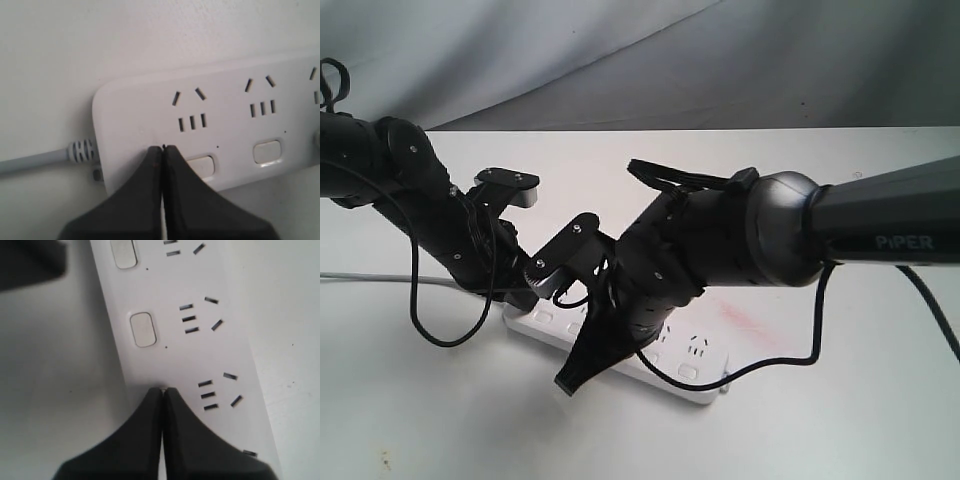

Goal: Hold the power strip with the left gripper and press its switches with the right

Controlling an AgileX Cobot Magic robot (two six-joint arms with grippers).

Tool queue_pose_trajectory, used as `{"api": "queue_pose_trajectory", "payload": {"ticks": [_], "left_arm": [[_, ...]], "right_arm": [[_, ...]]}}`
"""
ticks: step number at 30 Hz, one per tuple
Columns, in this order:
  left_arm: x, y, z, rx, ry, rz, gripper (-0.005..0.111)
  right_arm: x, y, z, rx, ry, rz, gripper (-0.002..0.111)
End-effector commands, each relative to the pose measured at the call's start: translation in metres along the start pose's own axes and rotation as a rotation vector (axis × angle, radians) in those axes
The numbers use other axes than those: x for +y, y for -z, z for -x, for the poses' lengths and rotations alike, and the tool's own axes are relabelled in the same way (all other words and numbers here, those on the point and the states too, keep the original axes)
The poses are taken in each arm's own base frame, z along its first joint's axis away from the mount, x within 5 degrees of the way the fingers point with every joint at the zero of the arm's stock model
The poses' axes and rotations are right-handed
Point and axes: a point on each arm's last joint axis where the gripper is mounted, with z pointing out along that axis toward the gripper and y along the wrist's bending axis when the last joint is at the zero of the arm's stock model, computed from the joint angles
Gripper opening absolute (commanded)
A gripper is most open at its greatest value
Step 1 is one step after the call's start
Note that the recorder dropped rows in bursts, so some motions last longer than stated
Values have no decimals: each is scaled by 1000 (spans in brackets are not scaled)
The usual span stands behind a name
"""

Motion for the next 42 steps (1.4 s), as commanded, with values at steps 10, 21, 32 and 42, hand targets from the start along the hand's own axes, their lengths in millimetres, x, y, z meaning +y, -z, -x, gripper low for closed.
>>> {"api": "queue_pose_trajectory", "payload": {"ticks": [10, 21, 32, 42], "left_arm": [[-1, -4, -3, 29, -3, -5, 0], [-1, -4, -3, 29, -2, -4, 0], [-1, -4, -3, 29, -3, -4, 0], [-1, -4, -3, 29, -2, -4, 0]], "right_arm": [[3, -22, -12, 104, -6, 9, 0], [3, -29, -24, 217, 4, 6, 0], [3, -33, -28, 257, 12, 3, 0], [-6, 61, 6, -59, -28, -20, 0]]}}
